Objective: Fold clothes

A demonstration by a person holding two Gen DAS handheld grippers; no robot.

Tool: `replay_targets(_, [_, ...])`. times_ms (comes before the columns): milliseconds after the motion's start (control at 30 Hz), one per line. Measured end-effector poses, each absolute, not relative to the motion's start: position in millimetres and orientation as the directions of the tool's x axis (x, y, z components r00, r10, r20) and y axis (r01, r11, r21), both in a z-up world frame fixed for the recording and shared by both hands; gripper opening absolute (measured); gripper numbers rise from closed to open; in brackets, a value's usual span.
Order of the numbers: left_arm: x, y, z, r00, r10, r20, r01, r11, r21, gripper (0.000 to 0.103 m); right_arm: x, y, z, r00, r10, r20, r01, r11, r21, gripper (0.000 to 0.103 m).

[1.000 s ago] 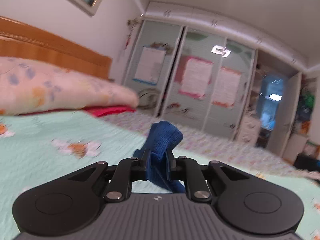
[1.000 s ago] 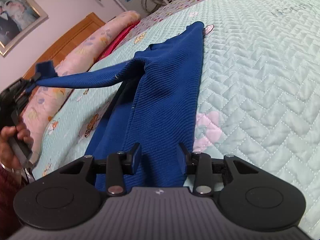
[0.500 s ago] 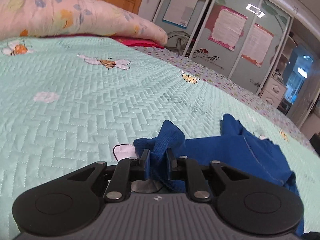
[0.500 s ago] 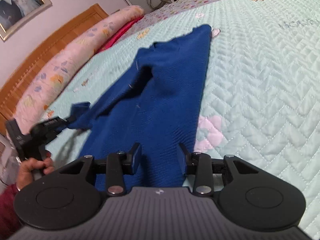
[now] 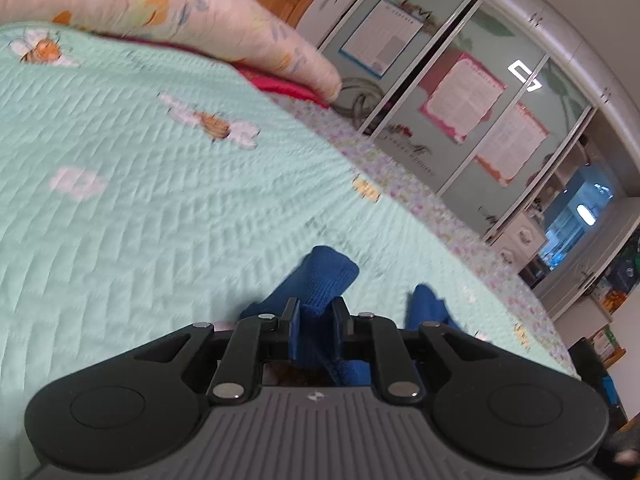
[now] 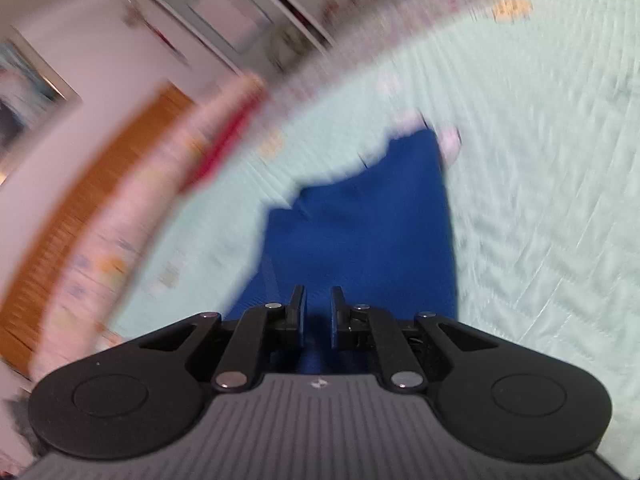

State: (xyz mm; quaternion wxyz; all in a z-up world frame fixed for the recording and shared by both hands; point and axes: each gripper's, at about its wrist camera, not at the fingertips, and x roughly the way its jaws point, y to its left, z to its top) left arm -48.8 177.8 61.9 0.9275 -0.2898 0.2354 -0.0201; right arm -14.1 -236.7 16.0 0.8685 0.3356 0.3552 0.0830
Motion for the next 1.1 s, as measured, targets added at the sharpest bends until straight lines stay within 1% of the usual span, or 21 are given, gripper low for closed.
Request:
replay_targets(33, [-47, 179, 66, 0.894, -0.176, -0.412, -0.091, 0.828, -0.553, 0.016, -9, -233, 5, 0.729, 0.374, -0.574, 0.102, 0.770, 0.630, 0.002])
replay_targets(100, [-43, 180, 74, 0.903, -0.180, -0.391, -0.078, 0.825, -0.560, 0.016, -10, -229, -5, 0.755, 0.355, -0.551, 0.090, 0.776, 0.624, 0.001])
replay_targets(233, [-37, 179, 85, 0.911, -0.199, -0.362, -0.047, 0.822, -0.567, 0.016, -20, -230, 5, 0.769, 0.350, -0.535, 0.095, 0.765, 0.637, 0.002])
replay_targets(267, [-36, 178, 88, 0.911, -0.206, -0.357, -0.035, 0.824, -0.565, 0.016, -24, -230, 9, 0.776, 0.352, -0.524, 0.093, 0.757, 0.647, 0.008])
replay_targets(333, [-34, 174, 93, 0.912, -0.220, -0.346, -0.014, 0.827, -0.562, 0.016, -28, -230, 14, 0.792, 0.359, -0.494, 0.074, 0.747, 0.661, 0.008])
replay_targets(433, [-33, 170, 101, 0.914, -0.241, -0.326, 0.015, 0.825, -0.565, 0.016, -19, -222, 5, 0.770, 0.346, -0.535, 0.072, 0.787, 0.613, 0.008])
replay_targets(467, [-34, 169, 104, 0.916, -0.246, -0.317, 0.025, 0.823, -0.567, 0.016, -16, -219, 2, 0.763, 0.342, -0.549, 0.071, 0.799, 0.596, 0.003])
replay_targets(633, [-40, 155, 122, 0.920, -0.285, -0.270, 0.104, 0.840, -0.533, 0.016, -13, -212, 10, 0.748, 0.315, -0.584, 0.058, 0.846, 0.530, 0.003])
replay_targets(733, [-41, 144, 126, 0.904, -0.338, -0.262, 0.163, 0.838, -0.520, 0.016, -14, -216, 9, 0.753, 0.326, -0.572, 0.063, 0.829, 0.556, 0.004])
replay_targets(833, [-38, 133, 134, 0.889, -0.381, -0.255, 0.211, 0.834, -0.511, 0.016, -29, -229, 6, 0.783, 0.351, -0.513, 0.096, 0.747, 0.658, 0.012])
replay_targets(867, [-36, 129, 139, 0.882, -0.400, -0.249, 0.235, 0.831, -0.504, 0.016, -37, -233, 5, 0.791, 0.363, -0.492, 0.102, 0.714, 0.692, 0.016])
replay_targets(933, [-35, 118, 152, 0.865, -0.446, -0.229, 0.296, 0.823, -0.486, 0.016, -53, -238, 4, 0.804, 0.385, -0.454, 0.110, 0.653, 0.749, 0.016])
replay_targets(1000, [-39, 101, 170, 0.830, -0.525, -0.190, 0.403, 0.799, -0.445, 0.016, -72, -239, 4, 0.811, 0.391, -0.436, 0.115, 0.624, 0.773, 0.016])
replay_targets(1100, [-59, 63, 194, 0.716, -0.678, -0.163, 0.612, 0.723, -0.319, 0.016, -104, -241, 2, 0.811, 0.399, -0.428, 0.126, 0.596, 0.793, 0.017])
